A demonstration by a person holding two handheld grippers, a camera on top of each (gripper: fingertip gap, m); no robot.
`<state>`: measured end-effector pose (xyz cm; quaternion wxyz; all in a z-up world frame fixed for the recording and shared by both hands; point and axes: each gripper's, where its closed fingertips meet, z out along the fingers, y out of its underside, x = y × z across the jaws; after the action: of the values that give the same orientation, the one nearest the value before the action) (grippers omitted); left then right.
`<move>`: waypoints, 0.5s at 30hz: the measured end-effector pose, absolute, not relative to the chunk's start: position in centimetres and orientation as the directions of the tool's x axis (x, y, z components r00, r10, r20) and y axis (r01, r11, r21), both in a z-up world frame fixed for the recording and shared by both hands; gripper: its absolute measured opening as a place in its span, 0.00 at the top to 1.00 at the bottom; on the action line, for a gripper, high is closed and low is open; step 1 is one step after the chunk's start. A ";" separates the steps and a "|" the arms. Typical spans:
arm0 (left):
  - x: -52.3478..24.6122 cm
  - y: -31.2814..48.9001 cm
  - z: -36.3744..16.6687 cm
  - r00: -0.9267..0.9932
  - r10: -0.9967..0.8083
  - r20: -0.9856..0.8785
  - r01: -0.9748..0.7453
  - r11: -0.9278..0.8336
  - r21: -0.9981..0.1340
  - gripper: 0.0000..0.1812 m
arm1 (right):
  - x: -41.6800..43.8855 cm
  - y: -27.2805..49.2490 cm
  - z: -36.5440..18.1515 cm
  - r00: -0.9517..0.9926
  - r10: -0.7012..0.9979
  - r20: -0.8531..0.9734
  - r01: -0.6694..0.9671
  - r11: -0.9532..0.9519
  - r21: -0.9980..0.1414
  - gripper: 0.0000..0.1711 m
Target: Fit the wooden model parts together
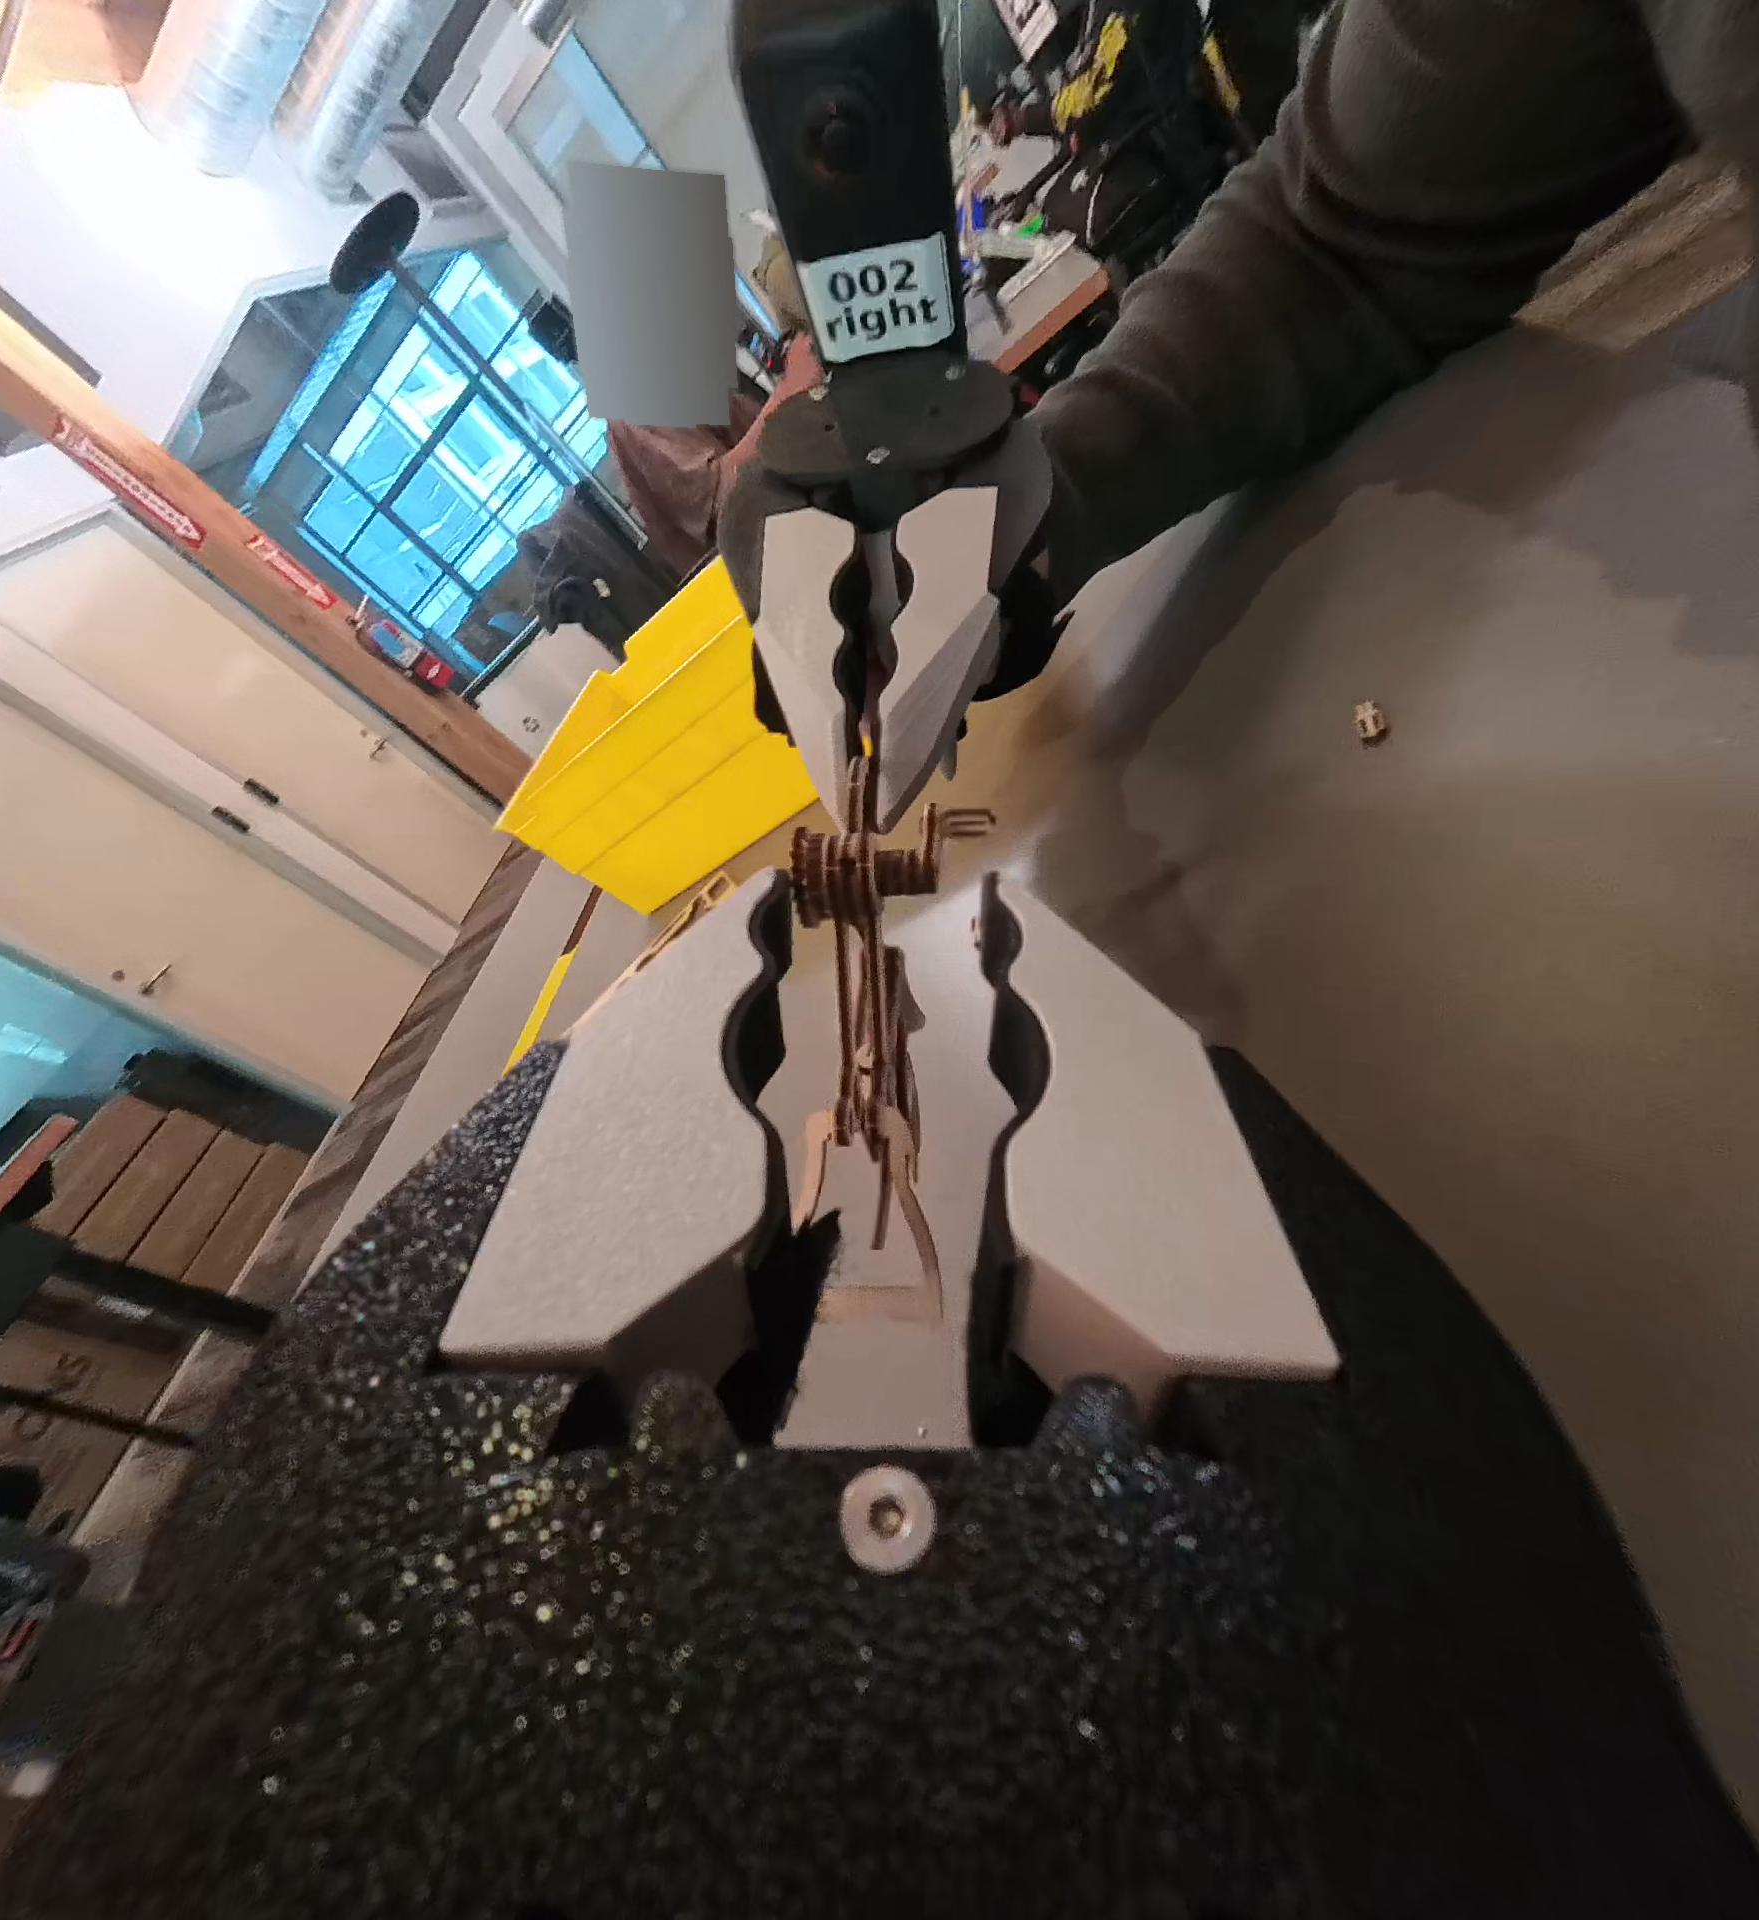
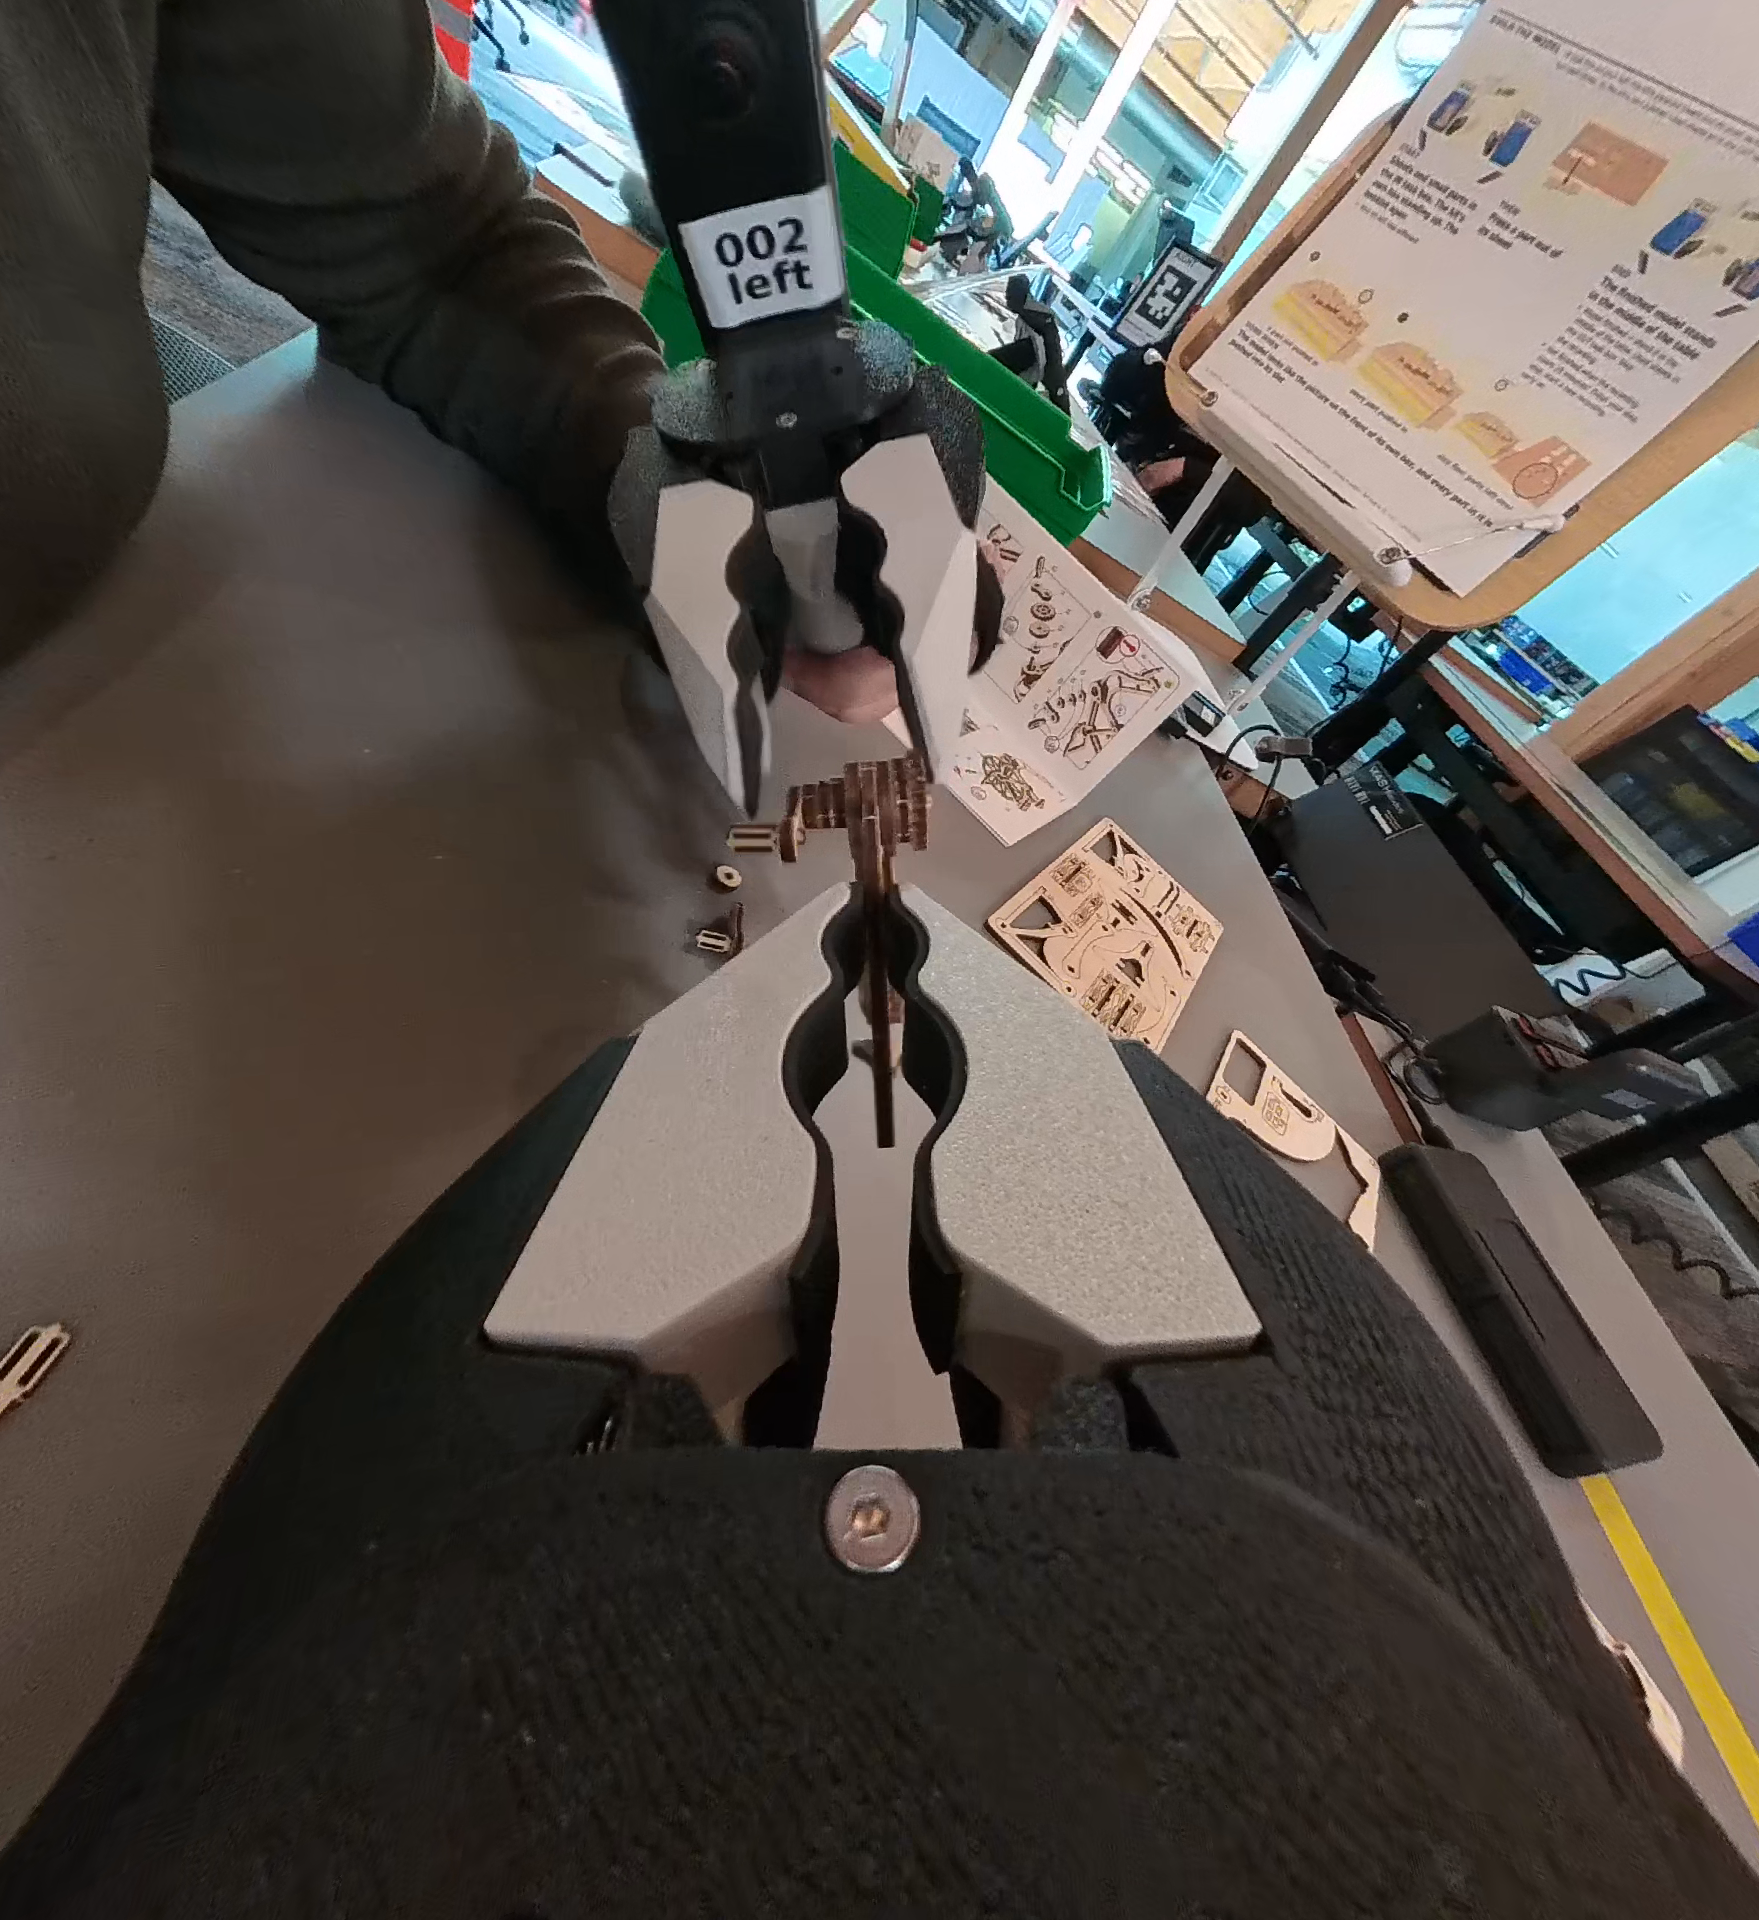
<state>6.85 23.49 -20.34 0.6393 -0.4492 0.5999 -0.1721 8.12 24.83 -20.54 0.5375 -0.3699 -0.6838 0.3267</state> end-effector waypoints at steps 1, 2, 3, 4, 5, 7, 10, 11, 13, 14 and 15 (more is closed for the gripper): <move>6.7 23.4 -20.1 0.220 -0.768 -0.602 -0.298 0.535 -0.791 0.81 | 8.2 24.9 -20.6 -0.149 0.857 0.493 0.158 0.513 -0.844 1.00; 6.5 23.4 -19.8 0.226 -0.776 -0.589 -0.283 0.527 -0.802 0.82 | 8.2 24.9 -20.6 -0.151 0.859 0.490 0.157 0.510 -0.846 1.00; 6.4 23.5 -19.7 0.232 -0.782 -0.579 -0.281 0.516 -0.809 0.83 | 8.3 24.9 -20.6 -0.153 0.861 0.484 0.154 0.505 -0.849 1.00; 6.4 23.7 -19.7 0.233 -0.785 -0.574 -0.289 0.507 -0.812 0.83 | 8.3 24.8 -20.6 -0.157 0.864 0.478 0.151 0.500 -0.853 1.00; 6.4 23.8 -19.9 0.232 -0.787 -0.572 -0.301 0.502 -0.811 0.83 | 8.3 24.7 -20.6 -0.163 0.864 0.476 0.149 0.498 -0.854 1.00; 6.6 24.0 -20.2 0.233 -0.782 -0.578 -0.316 0.501 -0.805 0.87 | 8.2 24.5 -20.7 -0.171 0.861 0.478 0.149 0.503 -0.852 1.00; 6.8 23.7 -20.2 0.227 -0.781 -0.582 -0.309 0.509 -0.803 0.93 | 8.1 24.3 -20.8 -0.181 0.858 0.480 0.151 0.507 -0.849 1.00; 6.8 23.7 -20.2 0.228 -0.782 -0.579 -0.311 0.505 -0.805 0.93 | 8.1 24.2 -20.8 -0.181 0.859 0.478 0.150 0.505 -0.850 1.00; 6.7 23.9 -20.2 0.232 -0.790 -0.567 -0.313 0.491 -0.813 0.93 | 8.1 24.3 -20.8 -0.181 0.861 0.475 0.151 0.502 -0.852 1.00; 6.7 23.9 -20.3 0.232 -0.794 -0.562 -0.316 0.485 -0.816 0.93 | 8.1 24.3 -20.9 -0.180 0.861 0.476 0.153 0.502 -0.851 1.00; 6.7 24.0 -20.3 0.231 -0.795 -0.561 -0.320 0.482 -0.815 0.93 | 8.1 24.3 -20.9 -0.180 0.861 0.476 0.155 0.502 -0.851 1.00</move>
<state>6.69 23.98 -20.34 0.6267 -0.4722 0.5902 -0.1895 8.13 24.33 -20.93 0.5239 -0.3680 -0.6904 0.3368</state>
